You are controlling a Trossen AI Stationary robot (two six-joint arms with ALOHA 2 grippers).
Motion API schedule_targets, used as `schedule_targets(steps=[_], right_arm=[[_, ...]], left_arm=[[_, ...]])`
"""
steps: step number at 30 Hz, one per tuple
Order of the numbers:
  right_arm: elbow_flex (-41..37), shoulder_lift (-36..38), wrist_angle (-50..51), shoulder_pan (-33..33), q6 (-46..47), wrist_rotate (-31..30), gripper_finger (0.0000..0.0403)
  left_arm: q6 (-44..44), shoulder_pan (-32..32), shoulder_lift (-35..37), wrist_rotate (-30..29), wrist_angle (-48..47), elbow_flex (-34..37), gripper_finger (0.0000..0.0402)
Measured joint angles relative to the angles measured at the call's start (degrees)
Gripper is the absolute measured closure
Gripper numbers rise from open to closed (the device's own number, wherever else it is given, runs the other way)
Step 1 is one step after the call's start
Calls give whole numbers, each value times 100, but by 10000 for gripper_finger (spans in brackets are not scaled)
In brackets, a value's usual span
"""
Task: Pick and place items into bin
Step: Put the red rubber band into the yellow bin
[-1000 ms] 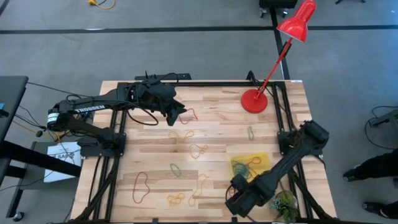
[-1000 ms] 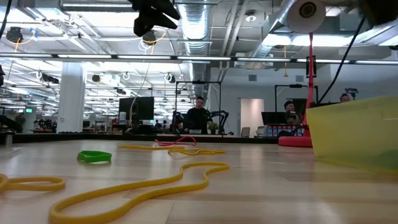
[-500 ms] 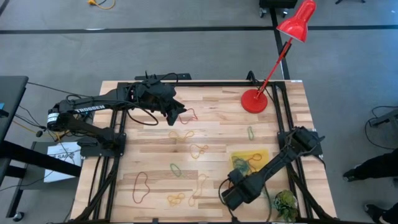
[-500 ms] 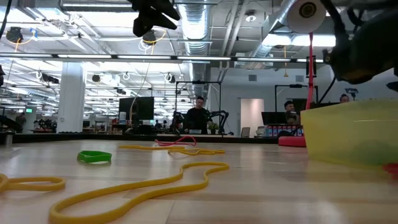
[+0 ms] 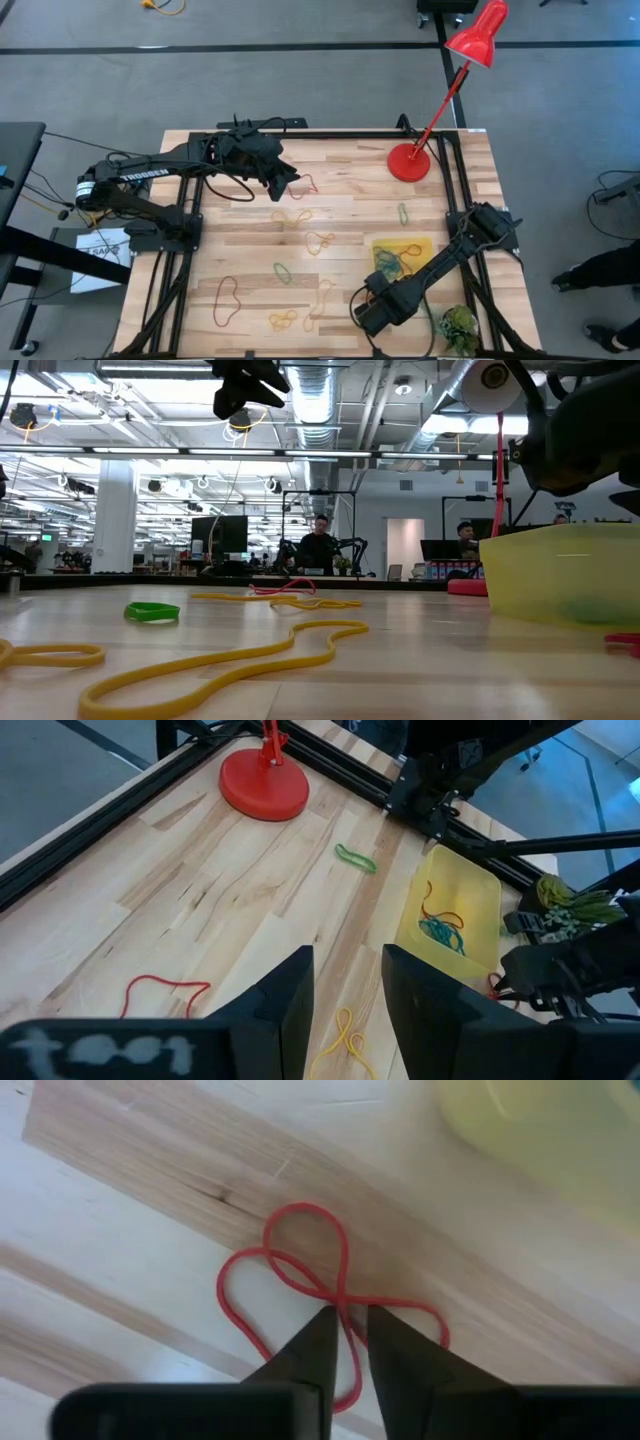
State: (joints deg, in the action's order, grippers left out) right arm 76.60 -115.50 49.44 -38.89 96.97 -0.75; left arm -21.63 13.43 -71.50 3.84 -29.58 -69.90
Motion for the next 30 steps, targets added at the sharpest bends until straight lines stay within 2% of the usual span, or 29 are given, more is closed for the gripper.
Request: schedule_targets(steps=[4,8,15,19,23,27,30], right_arm=[[1,0,-99,0,1,-2,397],[38,39,-229,11,2,161,396],[766,469,-104,38,-297,320,401],[1225,831,804,114,-236,-33,401],[1575,1142,2392,246,93,-673,401],[1650,1481,4011,428,498,-696,402],[1384,1770,3919,565,488,-751,402]], left_arm=[[-15,0,0,0,2,1,292],[-20,0,0,0,2,1,292],[-131,0,0,2,21,1,292],[-134,0,0,2,90,1,292],[-135,0,0,2,98,1,292],[-135,0,0,4,95,1,292],[-134,0,0,4,94,1,292]])
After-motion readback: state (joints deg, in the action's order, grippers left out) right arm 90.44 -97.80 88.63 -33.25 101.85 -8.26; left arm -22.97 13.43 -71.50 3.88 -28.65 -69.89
